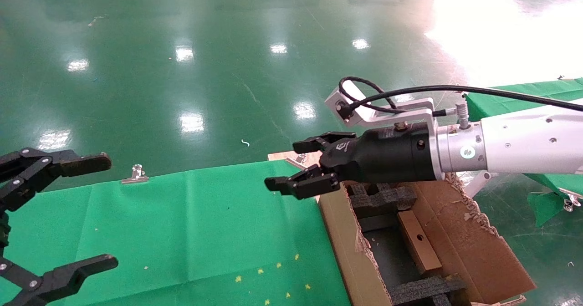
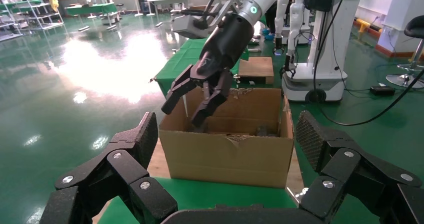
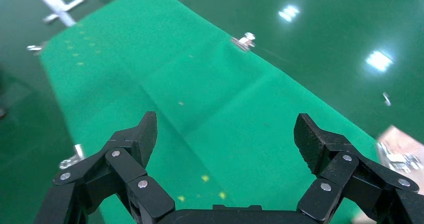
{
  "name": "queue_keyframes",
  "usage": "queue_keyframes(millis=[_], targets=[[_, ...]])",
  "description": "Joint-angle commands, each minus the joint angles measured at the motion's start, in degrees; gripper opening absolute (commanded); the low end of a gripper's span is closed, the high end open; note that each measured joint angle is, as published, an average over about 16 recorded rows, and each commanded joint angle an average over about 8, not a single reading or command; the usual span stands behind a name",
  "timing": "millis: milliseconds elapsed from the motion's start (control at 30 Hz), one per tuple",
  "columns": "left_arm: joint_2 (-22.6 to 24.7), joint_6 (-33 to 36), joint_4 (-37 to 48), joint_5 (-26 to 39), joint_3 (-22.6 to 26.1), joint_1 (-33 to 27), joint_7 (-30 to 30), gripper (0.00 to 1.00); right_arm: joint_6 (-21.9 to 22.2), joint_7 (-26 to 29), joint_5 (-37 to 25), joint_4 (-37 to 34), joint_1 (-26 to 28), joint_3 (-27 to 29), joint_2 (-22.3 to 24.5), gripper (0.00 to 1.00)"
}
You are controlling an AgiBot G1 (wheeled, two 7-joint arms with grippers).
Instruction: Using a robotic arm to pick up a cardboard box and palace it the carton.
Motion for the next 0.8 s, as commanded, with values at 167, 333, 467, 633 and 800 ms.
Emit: queue_keyframes(millis=[167,333,467,633,800], targets=[[0.0,0.0,0.0,0.0,0.0,0.0,0.0,1.00,-4.6,-6.4,3.4,-0.5,-4.9,7.3,-0.9,1.00],[0.0,0.0,0.0,0.0,0.0,0.0,0.0,1.00,-8.5,-11.8,6.3,-0.8,-8.9,13.4,-1.7,1.00],[0.0,0.0,0.0,0.0,0.0,0.0,0.0,1.00,-11.6,-16.1,8.5,-1.1,-12.2,18.2,-2.3,1.00],[0.0,0.0,0.0,0.0,0.0,0.0,0.0,1.00,-15.5,-21.5,11.4,-1.5,-16.2,24.3,-3.1,1.00],[0.0,0.0,0.0,0.0,0.0,0.0,0.0,1.00,-19.3,-26.8,14.2,-1.9,-20.3,30.4,-3.9,1.00]])
